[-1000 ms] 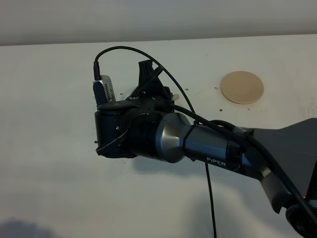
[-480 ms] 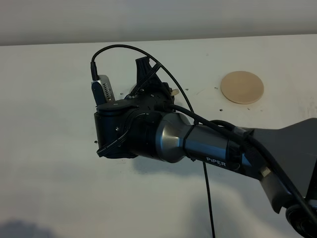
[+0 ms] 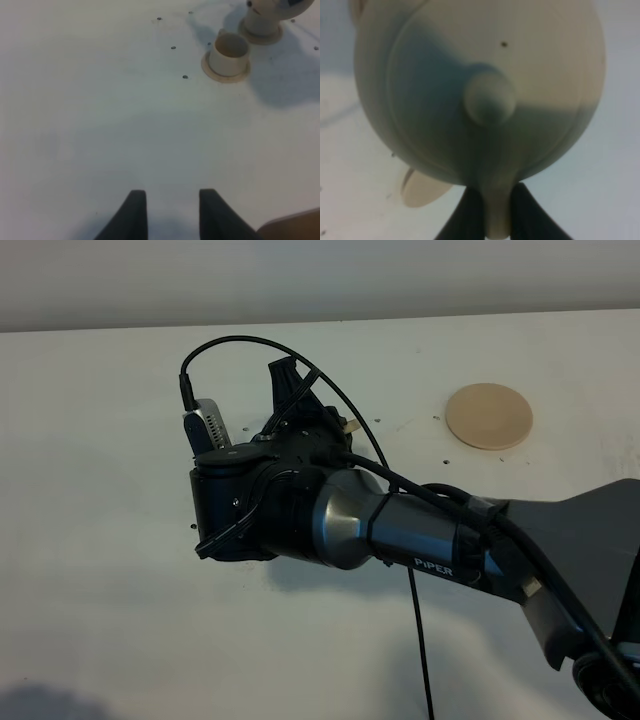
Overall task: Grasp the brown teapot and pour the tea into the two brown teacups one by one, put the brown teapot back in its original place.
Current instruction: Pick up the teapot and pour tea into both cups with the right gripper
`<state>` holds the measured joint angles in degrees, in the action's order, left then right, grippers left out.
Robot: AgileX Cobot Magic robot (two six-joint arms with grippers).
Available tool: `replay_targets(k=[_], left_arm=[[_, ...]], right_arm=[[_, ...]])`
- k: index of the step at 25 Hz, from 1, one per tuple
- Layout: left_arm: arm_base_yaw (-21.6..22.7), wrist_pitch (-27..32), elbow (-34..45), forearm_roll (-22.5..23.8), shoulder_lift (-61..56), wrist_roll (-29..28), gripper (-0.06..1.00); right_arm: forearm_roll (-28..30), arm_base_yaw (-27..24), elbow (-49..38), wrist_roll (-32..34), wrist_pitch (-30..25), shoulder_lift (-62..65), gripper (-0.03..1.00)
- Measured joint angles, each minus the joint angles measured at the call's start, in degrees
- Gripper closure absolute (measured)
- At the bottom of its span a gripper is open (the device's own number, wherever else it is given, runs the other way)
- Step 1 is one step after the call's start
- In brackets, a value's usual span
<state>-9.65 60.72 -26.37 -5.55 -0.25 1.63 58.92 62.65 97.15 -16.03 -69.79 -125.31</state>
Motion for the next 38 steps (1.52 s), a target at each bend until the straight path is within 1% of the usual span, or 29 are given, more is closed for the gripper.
replay_targets(k=[10, 13, 16, 25, 38], left_arm=[[0.0, 0.0, 0.0, 0.0, 0.0, 0.0, 0.71], [0.0, 0.0, 0.0, 0.0, 0.0, 0.0, 0.71], [0.0, 0.0, 0.0, 0.0, 0.0, 0.0, 0.71], [0.0, 0.0, 0.0, 0.0, 0.0, 0.0, 0.71], [0.0, 0.0, 0.0, 0.0, 0.0, 0.0, 0.71]], right_arm=[[1.6, 0.2, 0.0, -1.0, 0.0, 0.0, 0.86], [3.1, 0.8, -0.7, -1.0, 0.1, 0.0, 0.86], [3.3, 1.1, -2.0, -1.0, 0.2, 0.0, 0.86], [3.8, 1.3, -3.3, 1.0, 0.3, 0.0, 0.86], [6.0, 1.6, -3.4, 1.1, 0.3, 0.0, 0.86]])
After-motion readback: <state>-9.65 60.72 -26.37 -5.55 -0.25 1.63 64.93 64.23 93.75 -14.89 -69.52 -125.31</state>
